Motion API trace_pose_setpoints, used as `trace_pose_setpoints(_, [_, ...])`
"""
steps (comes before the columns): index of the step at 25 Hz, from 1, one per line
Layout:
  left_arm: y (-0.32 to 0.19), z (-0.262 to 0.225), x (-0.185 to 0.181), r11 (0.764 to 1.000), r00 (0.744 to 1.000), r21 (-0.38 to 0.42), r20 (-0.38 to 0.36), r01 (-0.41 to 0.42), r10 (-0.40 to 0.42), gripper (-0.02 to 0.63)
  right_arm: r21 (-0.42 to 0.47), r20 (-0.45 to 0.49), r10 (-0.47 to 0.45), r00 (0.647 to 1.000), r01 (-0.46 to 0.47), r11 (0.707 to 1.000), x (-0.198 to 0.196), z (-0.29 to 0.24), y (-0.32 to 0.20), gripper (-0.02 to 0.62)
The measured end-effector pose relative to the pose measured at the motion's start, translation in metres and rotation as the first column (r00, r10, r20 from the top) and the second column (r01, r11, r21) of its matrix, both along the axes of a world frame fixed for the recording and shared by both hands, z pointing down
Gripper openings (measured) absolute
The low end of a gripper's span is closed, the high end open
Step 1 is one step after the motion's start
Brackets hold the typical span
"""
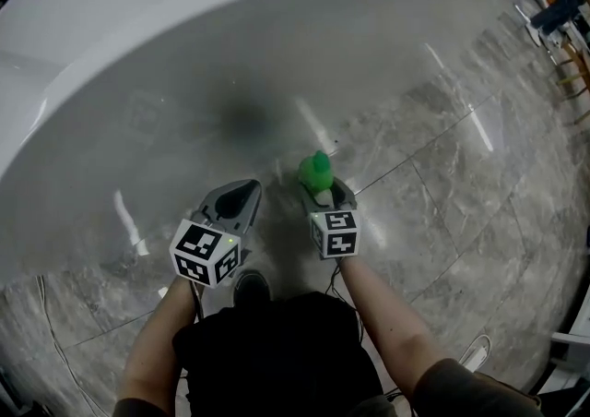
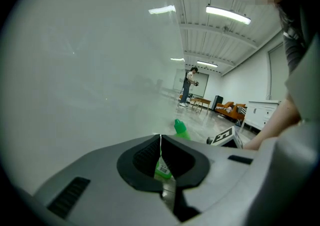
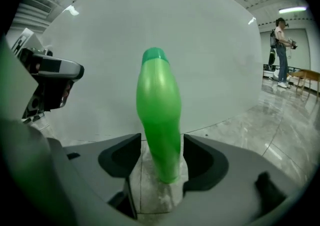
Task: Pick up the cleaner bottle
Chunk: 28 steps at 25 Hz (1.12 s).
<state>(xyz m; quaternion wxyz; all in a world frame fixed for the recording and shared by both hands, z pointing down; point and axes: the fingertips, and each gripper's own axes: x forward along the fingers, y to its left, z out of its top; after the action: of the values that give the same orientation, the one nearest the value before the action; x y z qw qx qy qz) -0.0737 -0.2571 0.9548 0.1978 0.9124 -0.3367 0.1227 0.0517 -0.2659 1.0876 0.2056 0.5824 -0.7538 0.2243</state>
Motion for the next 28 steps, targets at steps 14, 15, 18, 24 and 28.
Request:
trace_pose_setpoints(14, [-0.011, 0.016, 0.01, 1.0, 0.999, 0.013, 0.024, -0.021, 0.02, 0.015, 0.02, -0.03, -0.062, 0.998, 0.062, 0.998, -0.01, 0.026, -0.033, 0.256])
trace_pose_setpoints(15, [-0.011, 0.017, 0.009, 1.0, 1.0, 0.012, 0.024, -0.017, 0.016, 0.015, 0.021, -0.042, -0.06, 0.997, 0.061, 0.998, -0.009, 0.027, -0.034, 0.25])
trace_pose_setpoints(18, [-0.01, 0.021, 0.006, 1.0, 0.999, 0.005, 0.03, -0.013, 0.012, 0.015, 0.02, -0.068, -0.075, 0.995, 0.077, 0.997, -0.008, 0.027, -0.036, 0.21])
trace_pose_setpoints(24, [-0.008, 0.022, 0.004, 1.0, 1.0, 0.002, 0.023, -0.018, 0.018, 0.015, -0.004, -0.007, -0.094, 0.996, 0.094, 0.996, -0.004, 0.027, -0.037, 0.196])
trace_pose_setpoints(28, [-0.008, 0.022, 0.004, 1.0, 1.0, 0.005, 0.014, -0.028, 0.028, 0.015, -0.05, 0.243, -0.005, 0.97, 0.017, 0.999, 0.007, 0.028, -0.037, 0.193])
